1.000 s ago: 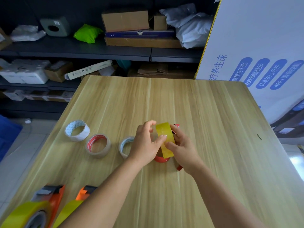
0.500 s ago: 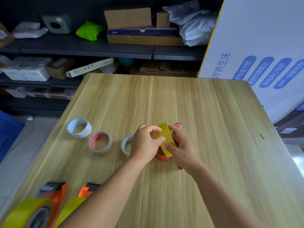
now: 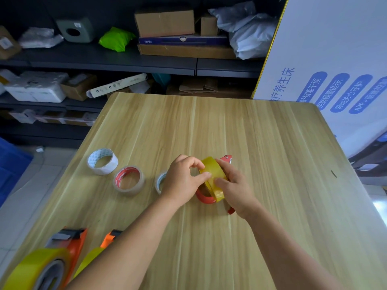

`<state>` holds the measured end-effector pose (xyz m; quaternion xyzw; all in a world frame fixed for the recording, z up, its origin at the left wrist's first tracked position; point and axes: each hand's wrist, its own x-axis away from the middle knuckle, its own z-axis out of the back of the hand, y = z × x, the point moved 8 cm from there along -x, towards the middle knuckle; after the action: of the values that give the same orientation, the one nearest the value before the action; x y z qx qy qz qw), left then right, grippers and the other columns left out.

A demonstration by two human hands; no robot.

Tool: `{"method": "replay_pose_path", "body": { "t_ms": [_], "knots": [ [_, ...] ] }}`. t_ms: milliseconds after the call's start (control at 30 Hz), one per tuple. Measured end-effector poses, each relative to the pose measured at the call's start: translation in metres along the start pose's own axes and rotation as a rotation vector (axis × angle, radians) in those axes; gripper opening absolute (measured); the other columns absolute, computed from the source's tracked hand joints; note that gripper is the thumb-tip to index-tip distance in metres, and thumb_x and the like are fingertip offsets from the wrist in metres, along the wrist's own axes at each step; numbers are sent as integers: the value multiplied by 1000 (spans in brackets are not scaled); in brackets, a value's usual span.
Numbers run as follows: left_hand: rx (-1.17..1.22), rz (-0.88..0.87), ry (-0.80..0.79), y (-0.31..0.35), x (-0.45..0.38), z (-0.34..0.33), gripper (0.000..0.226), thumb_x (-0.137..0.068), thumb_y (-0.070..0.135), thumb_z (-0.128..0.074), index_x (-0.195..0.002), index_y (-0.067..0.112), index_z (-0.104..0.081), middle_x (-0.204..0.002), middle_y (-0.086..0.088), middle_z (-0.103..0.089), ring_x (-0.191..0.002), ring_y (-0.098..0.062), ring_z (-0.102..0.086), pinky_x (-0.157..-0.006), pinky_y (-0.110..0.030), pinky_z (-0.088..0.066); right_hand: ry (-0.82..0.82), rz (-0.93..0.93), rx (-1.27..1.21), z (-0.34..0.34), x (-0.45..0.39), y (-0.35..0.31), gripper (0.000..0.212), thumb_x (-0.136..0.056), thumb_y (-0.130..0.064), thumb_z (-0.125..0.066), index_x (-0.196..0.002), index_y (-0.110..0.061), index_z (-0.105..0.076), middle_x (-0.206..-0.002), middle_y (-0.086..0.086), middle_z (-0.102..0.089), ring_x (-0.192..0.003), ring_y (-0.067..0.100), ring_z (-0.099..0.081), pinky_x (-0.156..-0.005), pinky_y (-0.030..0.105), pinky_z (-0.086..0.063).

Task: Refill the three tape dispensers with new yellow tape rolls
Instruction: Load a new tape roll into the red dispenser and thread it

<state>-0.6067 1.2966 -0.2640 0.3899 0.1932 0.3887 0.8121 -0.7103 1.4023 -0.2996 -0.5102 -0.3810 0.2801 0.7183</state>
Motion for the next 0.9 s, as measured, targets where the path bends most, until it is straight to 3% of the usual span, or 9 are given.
{"method": "replay_pose_path", "body": {
  "t_ms": [133,200,333,433,633,767,900],
  "knots": [
    [-30,-16,-252,-2,-2,-8,67,-74,28,-78,-133,26,-46,-127,16,-40,-120,-2,-41,-97,-15,-30,7,-42,-79,5,1,-3,47,-68,-21,-45,-107,-31,-69,-92,-4,-71,-85,14,-64,-74,29,-50],
    [-30,15,-367,-9,-5,-14,71,-78,25,-76,-140,28,-42,-134,15,-42,-126,-4,-41,-102,-19,-31,-7,-57,-105,5,1,-6,42,-68,-23,-46,-99,-31,-72,-83,-6,-72,-78,13,-65,-68,28,-49],
    [16,-6,-361,-17,-11,-17,44,-83,18,-71,-125,23,-59,-120,7,-58,-114,-10,-57,-99,-30,-45,-38,-85,-116,6,-1,-3,38,-66,-25,-51,-97,-28,-74,-86,1,-73,-82,17,-68,-75,39,-54],
    [7,-1,-325,-19,-13,-17,29,-87,19,-65,-116,18,-66,-114,2,-65,-103,-13,-63,-95,-31,-49,-47,-120,-119,5,-2,7,35,-64,-25,-57,-96,-26,-71,-89,11,-71,-80,26,-66,-73,48,-52],
    [-48,72,-558,-31,-6,-41,64,-85,25,-69,-142,31,-41,-137,7,-51,-124,-13,-49,-106,-36,-42,-59,-172,-136,7,-8,17,31,-63,-23,-61,-91,-12,-67,-80,9,-67,-75,26,-62,-69,40,-49],
    [22,96,-456,-33,-16,-38,42,-83,27,-71,-123,30,-59,-110,8,-67,-106,-12,-62,-97,-37,-49,-46,-146,-104,9,-17,11,33,-68,-28,-55,-94,-13,-68,-84,9,-69,-79,24,-65,-76,41,-54],
    [-24,142,-394,-39,-24,-36,21,-81,31,-73,-99,21,-69,-91,2,-73,-88,-17,-67,-83,-34,-53,73,-53,187,20,-24,6,39,-78,-38,-56,-114,-23,-58,-104,-5,-61,-99,14,-60,-87,29,-50]
  ]
}}
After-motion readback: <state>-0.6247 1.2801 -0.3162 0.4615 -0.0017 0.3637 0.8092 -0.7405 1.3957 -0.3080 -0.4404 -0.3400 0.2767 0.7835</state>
